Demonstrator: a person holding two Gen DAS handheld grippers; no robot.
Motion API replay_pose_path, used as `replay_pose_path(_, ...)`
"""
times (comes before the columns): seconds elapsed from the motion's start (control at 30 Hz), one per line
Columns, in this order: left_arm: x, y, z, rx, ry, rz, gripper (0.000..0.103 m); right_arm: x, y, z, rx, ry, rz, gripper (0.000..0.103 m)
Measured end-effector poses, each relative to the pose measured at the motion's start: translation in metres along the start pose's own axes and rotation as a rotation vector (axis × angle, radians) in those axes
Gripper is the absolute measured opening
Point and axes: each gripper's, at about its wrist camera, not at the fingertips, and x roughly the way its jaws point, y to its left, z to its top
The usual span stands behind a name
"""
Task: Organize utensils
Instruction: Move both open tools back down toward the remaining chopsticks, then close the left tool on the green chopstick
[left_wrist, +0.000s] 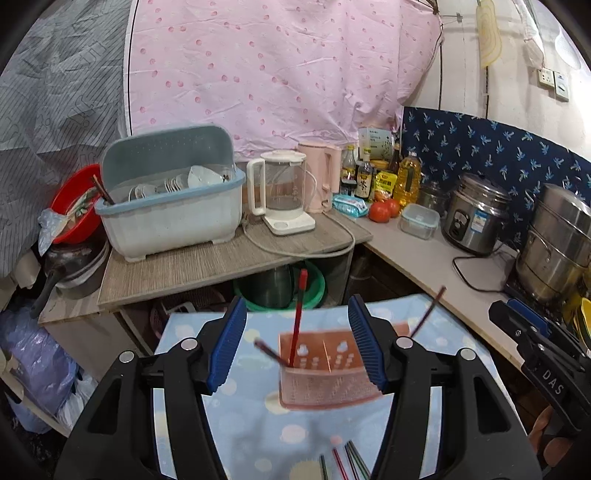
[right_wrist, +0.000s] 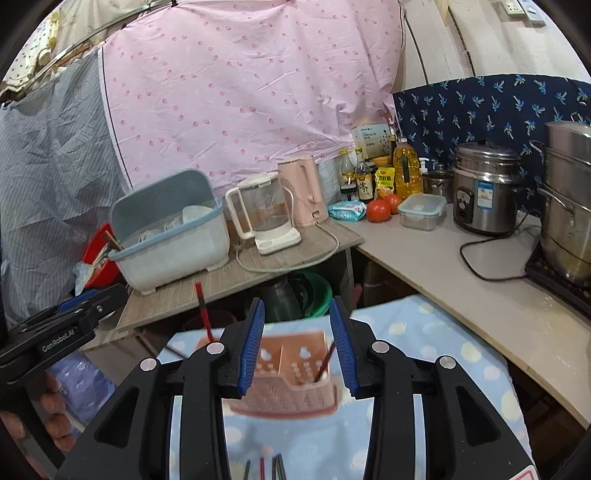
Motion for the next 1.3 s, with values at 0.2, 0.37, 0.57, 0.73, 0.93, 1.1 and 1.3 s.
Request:
replay_pose_path(0.2, -0.019, -0.003, -0.060, 0.001, 0.093, -0.019, 0.054, -0.038, -0.004, -0.066, -0.012, 0.082, -0.006, 0.036)
replay_pose_path(0.37, -0.028, -0.008, -0.128, 0.018, 0.200, -0.032, 0.054, -0.061, -0.011, -0.136, -0.011, 0.194, -0.015, 0.036)
replay_pose_path(0.57, -0.039, -0.016, -0.204, 0.038, 0.309, -0.034, 0.054, -0.080, -0.022, -0.208, -0.006, 0.308, -0.051, 0.036)
replay_pose_path(0.73, -0.049, -0.025, -0.258, 0.069, 0.383, -0.070, 0.054, -0.087, -0.034, -0.251, 0.033, 0.384, -0.061, 0.036)
replay_pose_path(0.93, -0.053, -0.035, -0.296, 0.081, 0.449, -0.094, 0.055, -0.091, -0.038, -0.272, 0.052, 0.422, -0.060, 0.036)
replay_pose_path(1.1, -0.046, -0.041, -0.308, 0.092, 0.475, -0.083, 0.051, -0.092, -0.038, -0.276, 0.051, 0.427, -0.053, 0.036)
replay_pose_path(1.3, -0.042, -0.033, -0.311, 0.081, 0.484, -0.060, 0.029, -0.089, -0.034, -0.280, 0.038, 0.439, -0.048, 0.036)
